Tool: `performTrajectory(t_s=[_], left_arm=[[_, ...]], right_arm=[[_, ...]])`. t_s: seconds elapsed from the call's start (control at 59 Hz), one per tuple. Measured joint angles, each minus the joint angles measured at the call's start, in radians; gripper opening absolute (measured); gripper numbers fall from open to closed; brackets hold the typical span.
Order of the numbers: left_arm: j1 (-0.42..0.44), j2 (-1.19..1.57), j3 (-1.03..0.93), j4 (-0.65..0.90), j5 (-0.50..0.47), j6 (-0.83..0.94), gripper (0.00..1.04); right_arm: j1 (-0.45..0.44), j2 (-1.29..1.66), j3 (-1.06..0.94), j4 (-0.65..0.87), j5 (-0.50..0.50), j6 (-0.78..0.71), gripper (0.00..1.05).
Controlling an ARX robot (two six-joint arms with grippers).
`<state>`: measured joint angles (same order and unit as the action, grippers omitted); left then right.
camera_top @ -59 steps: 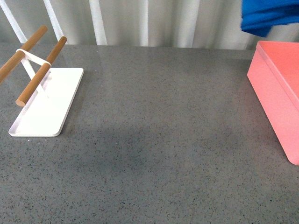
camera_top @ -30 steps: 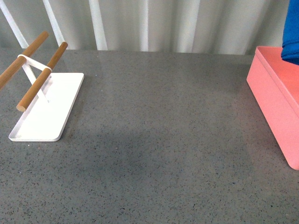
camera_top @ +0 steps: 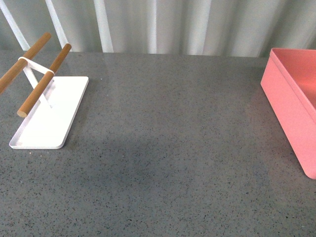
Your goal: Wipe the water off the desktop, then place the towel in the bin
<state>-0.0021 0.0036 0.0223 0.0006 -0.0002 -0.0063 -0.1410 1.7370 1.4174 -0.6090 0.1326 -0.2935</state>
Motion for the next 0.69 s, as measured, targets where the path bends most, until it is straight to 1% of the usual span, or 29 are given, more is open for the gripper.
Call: performTrajectory(t_s=[0.153, 0.169, 0.22, 0.237, 0.339, 0.373, 0.424, 0.441, 0.492, 0.508, 0.525, 0.542, 0.576, 0.593, 0.61, 0.627, 0.678, 0.695], left_arm=[[0.0, 0.0, 0.0, 0.0, 0.0, 0.0, 0.98], [0.0, 0.0, 0.0, 0.0, 0.0, 0.0, 0.98], [0.0, 0.0, 0.0, 0.0, 0.0, 0.0, 0.98], [0.0, 0.0, 0.0, 0.0, 0.0, 0.0, 0.98], [0.0, 0.0, 0.0, 0.0, 0.0, 0.0, 0.98], [0.0, 0.0, 0.0, 0.0, 0.0, 0.0, 0.98], [0.0, 0.0, 0.0, 0.0, 0.0, 0.0, 0.98], [0.0, 0.0, 0.0, 0.0, 0.0, 0.0, 0.98], [0.0, 0.0, 0.0, 0.0, 0.0, 0.0, 0.98], [0.0, 0.0, 0.0, 0.0, 0.0, 0.0, 0.98], [0.0, 0.0, 0.0, 0.0, 0.0, 0.0, 0.98], [0.0, 0.0, 0.0, 0.0, 0.0, 0.0, 0.98], [0.0, 0.0, 0.0, 0.0, 0.0, 0.0, 0.98], [0.0, 0.0, 0.0, 0.0, 0.0, 0.0, 0.98], [0.0, 0.0, 0.0, 0.0, 0.0, 0.0, 0.98], [0.0, 0.0, 0.0, 0.0, 0.0, 0.0, 0.98], [0.0, 0.0, 0.0, 0.0, 0.0, 0.0, 0.98], [0.0, 0.0, 0.0, 0.0, 0.0, 0.0, 0.98]], right_arm=[[-0.007, 0.0, 0.0, 0.004, -0.01, 0.014, 0.04], [-0.007, 0.0, -0.001, 0.003, -0.01, 0.014, 0.05], [-0.008, 0.0, -0.002, 0.003, -0.009, 0.022, 0.17], [-0.008, 0.0, -0.002, 0.003, -0.009, 0.022, 0.18], [-0.009, 0.0, -0.002, 0.003, -0.009, 0.029, 0.34], [-0.009, 0.0, -0.002, 0.003, -0.009, 0.029, 0.41], [-0.009, 0.0, -0.002, 0.003, -0.009, 0.03, 0.48], [-0.009, 0.0, -0.002, 0.003, -0.009, 0.03, 0.54], [-0.009, 0.0, -0.002, 0.003, -0.008, 0.03, 0.65], [-0.009, 0.0, -0.002, 0.003, -0.008, 0.03, 0.66], [-0.009, 0.0, -0.002, 0.003, -0.008, 0.03, 0.7], [-0.009, 0.0, -0.002, 0.003, -0.008, 0.03, 0.71], [-0.009, 0.0, -0.002, 0.003, -0.008, 0.03, 0.79], [-0.009, 0.0, -0.002, 0.003, -0.008, 0.03, 0.8], [-0.009, 0.0, -0.002, 0.003, -0.008, 0.03, 0.84], [-0.009, 0.0, -0.002, 0.003, -0.008, 0.03, 0.85], [-0.009, 0.0, -0.002, 0.003, -0.008, 0.031, 0.97], [-0.009, 0.0, -0.002, 0.003, -0.008, 0.032, 1.0]])
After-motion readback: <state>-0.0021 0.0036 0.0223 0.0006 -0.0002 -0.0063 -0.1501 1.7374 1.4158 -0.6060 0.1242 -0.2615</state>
